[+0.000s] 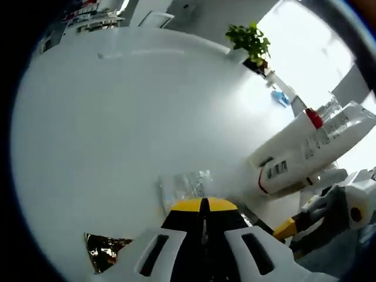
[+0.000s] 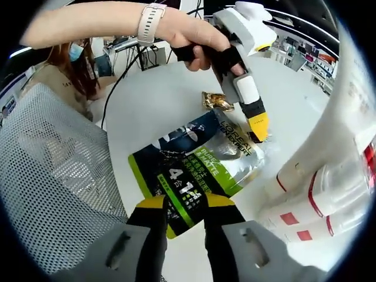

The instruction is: Arrange the skincare products in the storage area until every visible bottle or jar stands upright without overlapping.

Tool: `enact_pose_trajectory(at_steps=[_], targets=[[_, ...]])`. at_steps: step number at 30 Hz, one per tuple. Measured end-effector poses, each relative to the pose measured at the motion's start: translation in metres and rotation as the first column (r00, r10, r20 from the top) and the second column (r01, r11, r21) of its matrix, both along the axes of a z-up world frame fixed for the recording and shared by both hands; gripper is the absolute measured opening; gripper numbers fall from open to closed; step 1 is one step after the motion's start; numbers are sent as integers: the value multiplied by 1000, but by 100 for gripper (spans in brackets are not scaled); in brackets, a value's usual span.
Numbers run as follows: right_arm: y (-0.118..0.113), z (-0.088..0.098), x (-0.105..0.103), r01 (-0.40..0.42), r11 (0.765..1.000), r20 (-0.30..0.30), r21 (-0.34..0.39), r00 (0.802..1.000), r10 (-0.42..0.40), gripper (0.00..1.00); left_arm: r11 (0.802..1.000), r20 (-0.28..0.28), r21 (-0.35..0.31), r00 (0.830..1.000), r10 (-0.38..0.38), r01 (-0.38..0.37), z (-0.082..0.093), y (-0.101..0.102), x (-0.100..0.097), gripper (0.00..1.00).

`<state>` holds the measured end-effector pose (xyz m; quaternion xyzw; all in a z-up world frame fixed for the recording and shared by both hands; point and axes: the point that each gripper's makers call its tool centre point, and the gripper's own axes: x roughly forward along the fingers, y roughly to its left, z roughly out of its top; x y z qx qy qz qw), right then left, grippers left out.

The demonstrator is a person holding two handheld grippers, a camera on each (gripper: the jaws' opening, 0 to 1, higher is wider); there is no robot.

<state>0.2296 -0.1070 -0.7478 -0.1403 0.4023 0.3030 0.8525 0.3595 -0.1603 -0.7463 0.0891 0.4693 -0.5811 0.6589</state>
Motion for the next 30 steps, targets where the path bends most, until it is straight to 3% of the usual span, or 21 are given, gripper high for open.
enact_pose_trajectory(at_steps=[8, 14, 16, 25, 30], targets=[[-2, 0, 3, 19, 1000, 8, -4, 1000, -19, 24, 994, 79, -4, 991, 111, -111, -1, 10, 43, 0], [-7, 0, 8, 36, 999, 22, -13, 999, -35, 24, 984, 102, -14, 979, 176, -176, 2, 17, 62, 0], [-10, 1, 11, 39, 999, 24, -17, 999, -39, 24, 984, 147, -24, 973, 178, -176, 7, 19, 66, 2], [-23, 3, 20, 46, 996, 61, -80, 997, -41, 22, 993, 122, -93, 990, 77, -66, 32, 14, 22, 2], [-21, 3, 19, 49, 995, 60, -85, 997, -43, 21, 997, 78, -63, 996, -38, 43, 30, 19, -17, 2]])
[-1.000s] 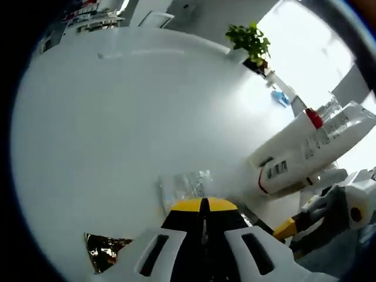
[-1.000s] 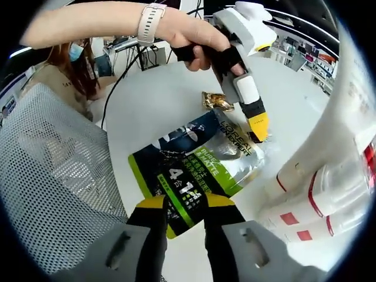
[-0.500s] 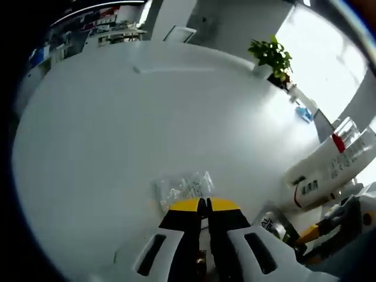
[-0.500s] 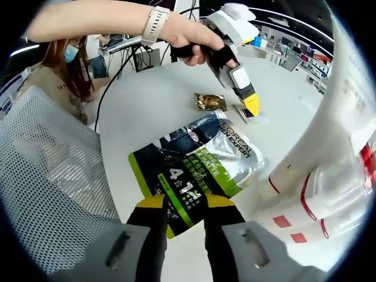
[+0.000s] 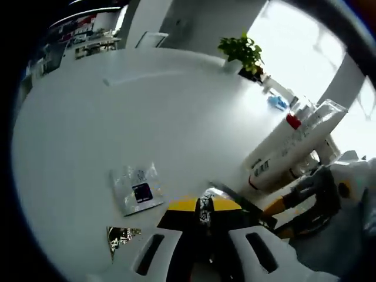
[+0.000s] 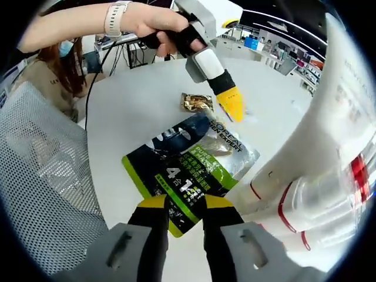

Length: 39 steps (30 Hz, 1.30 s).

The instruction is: Arrange the skincare products in the storage area until every visible bottle or jar stands upright without overlapping.

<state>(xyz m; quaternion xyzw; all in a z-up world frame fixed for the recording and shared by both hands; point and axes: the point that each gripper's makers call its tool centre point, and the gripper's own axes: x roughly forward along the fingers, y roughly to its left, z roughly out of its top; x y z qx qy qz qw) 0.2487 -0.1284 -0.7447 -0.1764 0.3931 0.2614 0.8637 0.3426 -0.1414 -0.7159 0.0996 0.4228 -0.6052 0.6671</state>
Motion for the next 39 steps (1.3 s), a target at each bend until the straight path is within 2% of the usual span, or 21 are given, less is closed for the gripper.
enact_pose_trajectory(at_steps=[3, 8, 10, 12, 13, 16, 18, 20, 22, 26, 39], targets=[[2, 0, -1, -17, 1000, 5, -12, 1000, 17, 19, 995, 37, 86, 998, -54, 51, -15, 12, -7, 2], [-4, 0, 2, 9, 1000, 2, -4, 1000, -9, 24, 995, 45, 98, 998, -38, 33, -26, 13, -4, 4], [-3, 0, 1, 9, 1000, 4, -2, 1000, -9, 23, 994, 49, 103, 998, -37, 32, -29, 12, -4, 3], [-2, 2, 2, -4, 999, 32, -38, 999, 5, 23, 995, 66, 97, 997, -38, 32, -28, 11, -3, 3], [0, 4, 3, -35, 997, 57, -63, 998, 38, 24, 995, 70, 94, 997, -39, 32, -28, 10, -4, 3], [24, 16, 3, -71, 997, 94, 41, 993, 67, 25, 997, 67, 75, 997, -29, 24, -28, 8, -4, 3], [30, 12, 0, -82, 996, 64, 42, 995, 79, 27, 997, 56, 70, 998, -14, 10, -28, 7, -4, 2], [34, 6, -3, -113, 993, 55, 23, 992, 111, 30, 998, 54, 70, 999, -9, 5, -28, 7, -4, 2], [37, 3, -7, -130, 991, 44, 34, 991, 129, 33, 998, 49, 68, 999, -6, 3, -28, 8, -4, 2], [32, -1, -4, -134, 991, 43, 6, 990, 134, 32, 998, 48, 66, 999, -1, -3, -28, 7, -3, 2], [12, -2, 5, -63, 998, 36, 17, 997, 63, 30, 998, 51, 51, 999, 17, -20, -27, -6, 10, 4]])
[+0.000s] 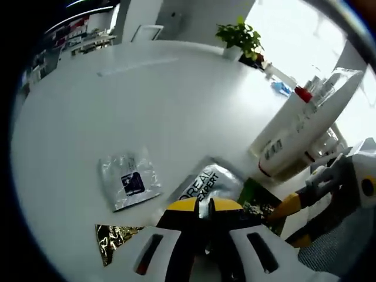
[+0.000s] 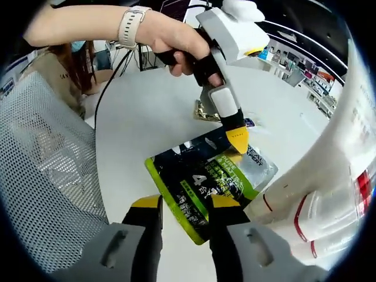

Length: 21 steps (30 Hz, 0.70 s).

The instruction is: Arrange the skincare products in the storage area until every visible bottle or jar stands upright without overlapping.

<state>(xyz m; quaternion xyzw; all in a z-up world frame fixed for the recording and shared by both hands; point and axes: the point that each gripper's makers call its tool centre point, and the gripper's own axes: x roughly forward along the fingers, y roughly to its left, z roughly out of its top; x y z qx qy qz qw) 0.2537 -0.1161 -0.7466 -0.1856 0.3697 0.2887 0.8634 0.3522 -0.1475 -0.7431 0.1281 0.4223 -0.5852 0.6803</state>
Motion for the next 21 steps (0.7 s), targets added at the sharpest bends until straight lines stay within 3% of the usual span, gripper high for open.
enact_pose_trajectory(at_steps=[7, 10, 13, 21], targets=[[2, 0, -1, 5, 1000, -5, 2, 1000, -5, 30, 1000, -20, -10, 1000, 19, -20, 0, -2, 0, 4], [3, 0, -2, -5, 1000, -5, -13, 1000, 5, 29, 1000, 2, -16, 1000, 8, -8, 4, -2, -2, 6], [6, 6, -6, -15, 1000, -1, -4, 1000, 15, 29, 998, -3, -54, 1000, 12, -12, 15, -5, -6, 7], [7, 34, -5, 22, 997, 44, 70, 999, -25, 29, 993, 56, -117, 998, 25, -19, 50, 1, -15, 9]])
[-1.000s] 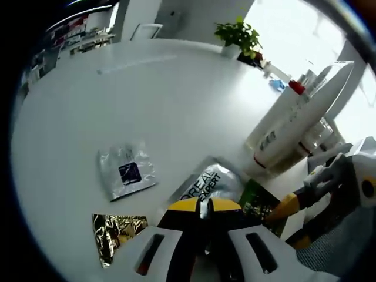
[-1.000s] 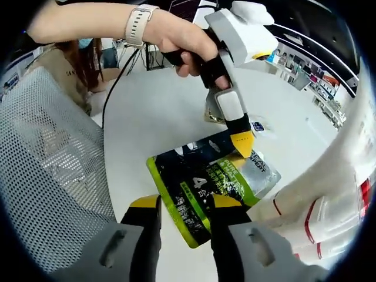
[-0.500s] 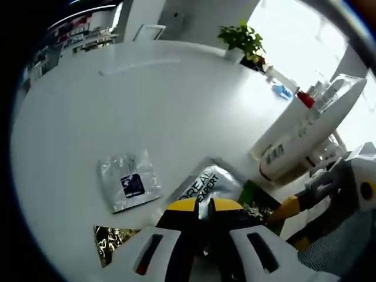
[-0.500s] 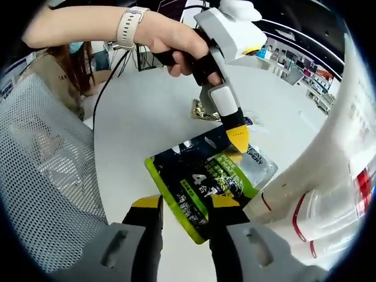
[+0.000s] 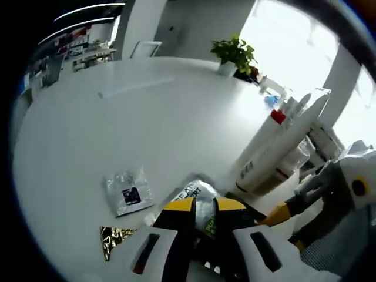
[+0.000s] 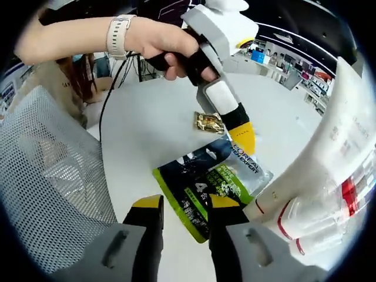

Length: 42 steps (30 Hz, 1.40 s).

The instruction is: Arrange the skincare products in the storage area until every visible bottle or jar stands upright without overlapping.

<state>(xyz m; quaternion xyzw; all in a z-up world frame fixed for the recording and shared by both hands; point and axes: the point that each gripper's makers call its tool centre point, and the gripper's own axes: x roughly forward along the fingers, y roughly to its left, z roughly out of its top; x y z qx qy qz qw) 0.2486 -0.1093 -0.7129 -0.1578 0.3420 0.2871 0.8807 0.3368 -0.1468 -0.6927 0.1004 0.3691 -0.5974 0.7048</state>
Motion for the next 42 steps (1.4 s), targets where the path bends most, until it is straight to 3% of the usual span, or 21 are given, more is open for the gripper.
enact_pose_trajectory(at_steps=[12, 18, 27, 34, 39, 42], targets=[[-11, 57, -19, 43, 996, 91, 79, 995, -50, 29, 994, 93, -110, 995, 35, -25, 55, 23, -32, 13], [-20, 83, -29, 57, 994, 136, 95, 988, -70, 31, 980, 134, -183, 986, 102, -77, 82, 34, -45, 24], [-48, 106, -41, 131, 985, 171, 112, 974, -149, 38, 971, 193, -207, 968, 157, -116, 102, 47, -59, 30], [-70, 114, -48, 178, 978, 173, 107, 966, -194, 47, 968, 234, -217, 956, 177, -126, 109, 59, -60, 42], [-84, 121, -52, 225, 966, 170, 130, 954, -246, 60, 966, 270, -217, 942, 199, -142, 116, 71, -58, 59], [-90, 120, -54, 246, 962, 162, 120, 951, -264, 67, 966, 281, -213, 937, 206, -148, 118, 78, -58, 63]])
